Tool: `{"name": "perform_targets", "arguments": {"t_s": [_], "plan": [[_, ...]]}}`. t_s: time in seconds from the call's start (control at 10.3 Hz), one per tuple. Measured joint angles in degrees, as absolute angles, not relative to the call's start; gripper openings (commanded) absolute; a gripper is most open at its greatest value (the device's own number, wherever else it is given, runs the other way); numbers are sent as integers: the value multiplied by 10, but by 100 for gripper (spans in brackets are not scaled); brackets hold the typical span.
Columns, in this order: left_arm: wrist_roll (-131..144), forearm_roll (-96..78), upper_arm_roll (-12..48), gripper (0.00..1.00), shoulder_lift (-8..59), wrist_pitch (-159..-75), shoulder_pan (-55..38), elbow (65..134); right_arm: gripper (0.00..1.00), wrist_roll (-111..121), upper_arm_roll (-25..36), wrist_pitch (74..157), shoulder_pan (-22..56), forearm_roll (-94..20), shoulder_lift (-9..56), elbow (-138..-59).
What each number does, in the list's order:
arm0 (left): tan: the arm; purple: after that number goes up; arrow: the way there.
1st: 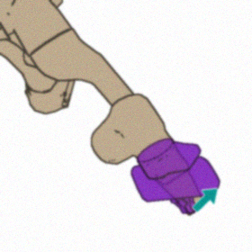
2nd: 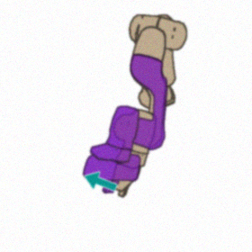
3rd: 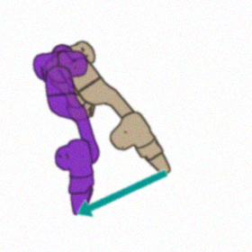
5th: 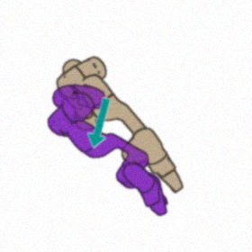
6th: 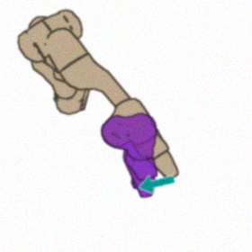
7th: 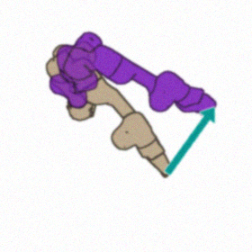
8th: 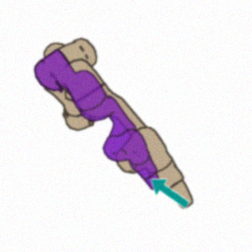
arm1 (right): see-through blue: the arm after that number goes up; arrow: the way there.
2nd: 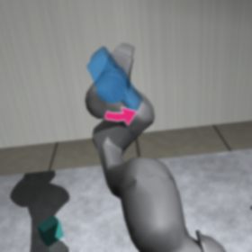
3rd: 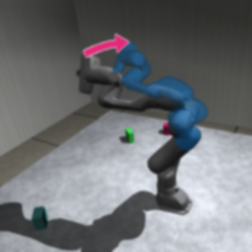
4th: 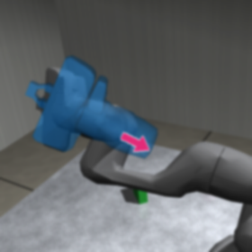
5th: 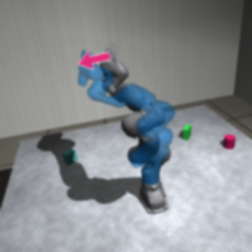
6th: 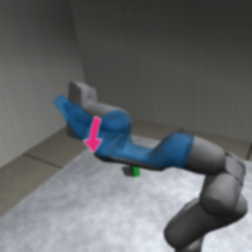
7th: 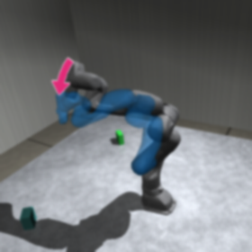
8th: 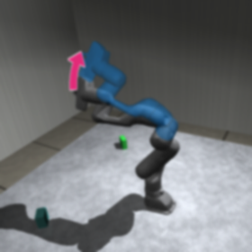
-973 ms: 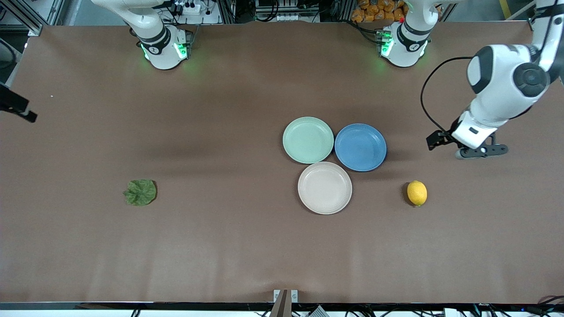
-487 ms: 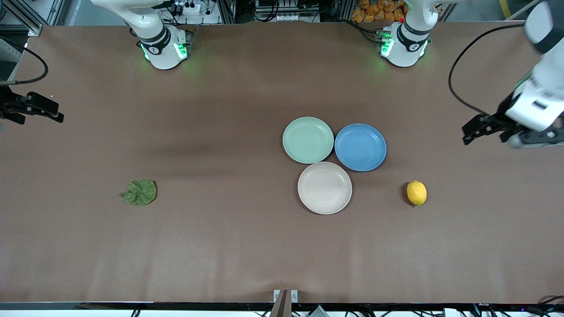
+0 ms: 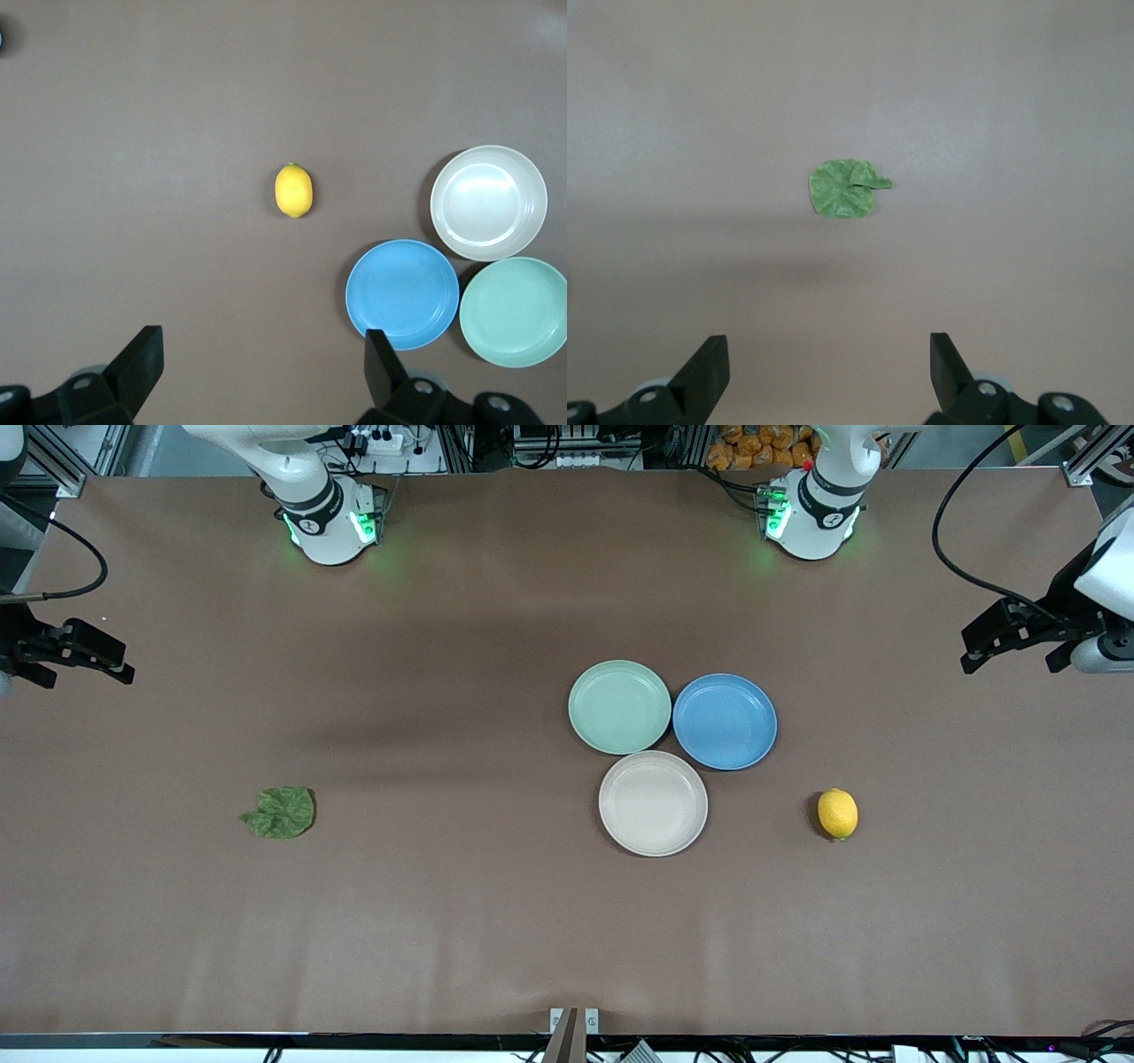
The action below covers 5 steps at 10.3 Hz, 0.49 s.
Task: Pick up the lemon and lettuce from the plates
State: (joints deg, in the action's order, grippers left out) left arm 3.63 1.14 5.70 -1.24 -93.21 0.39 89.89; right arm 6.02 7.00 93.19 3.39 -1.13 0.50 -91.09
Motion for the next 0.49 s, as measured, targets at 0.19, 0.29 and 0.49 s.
{"name": "perform_targets", "arguments": {"t_s": [0.19,0.29,0.49], "plan": [[34,11,59,100,-12,-930,4,898,100,60,57,941,25,-11,2,-911],[34,11,59,100,-12,-928,4,893,100,60,49,944,20,-11,0,-911],[34,11,59,100,-12,-920,4,887,100,60,47,944,18,-11,-1,-911]]}}
